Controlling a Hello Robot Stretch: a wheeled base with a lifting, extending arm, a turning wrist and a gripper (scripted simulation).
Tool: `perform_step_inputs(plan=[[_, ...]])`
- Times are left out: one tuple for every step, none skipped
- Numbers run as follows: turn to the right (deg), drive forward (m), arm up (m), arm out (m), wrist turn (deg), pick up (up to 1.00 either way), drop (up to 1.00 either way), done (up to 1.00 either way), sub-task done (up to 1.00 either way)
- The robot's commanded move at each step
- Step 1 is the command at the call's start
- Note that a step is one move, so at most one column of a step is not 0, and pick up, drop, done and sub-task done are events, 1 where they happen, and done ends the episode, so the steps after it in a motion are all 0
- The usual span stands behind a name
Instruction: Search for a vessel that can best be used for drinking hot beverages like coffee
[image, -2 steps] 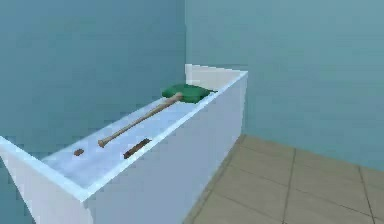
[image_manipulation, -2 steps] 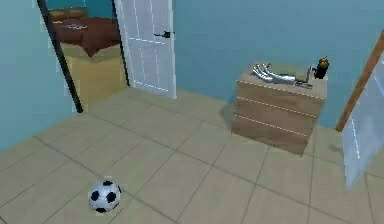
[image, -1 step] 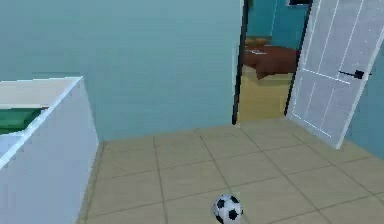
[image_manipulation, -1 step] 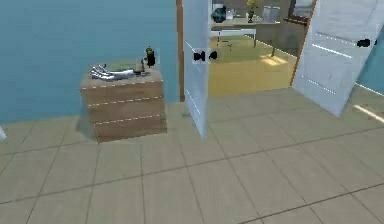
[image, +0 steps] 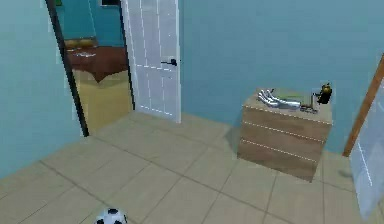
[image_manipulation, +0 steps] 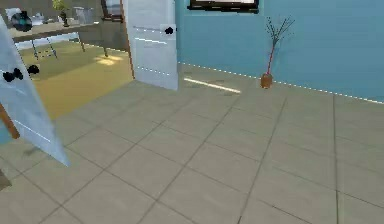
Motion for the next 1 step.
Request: perform_step_inputs(plan=[[45.0, 0.00, 0.00, 0.00, 0.0, 0.00, 0.00, 0.00, 0.00]])
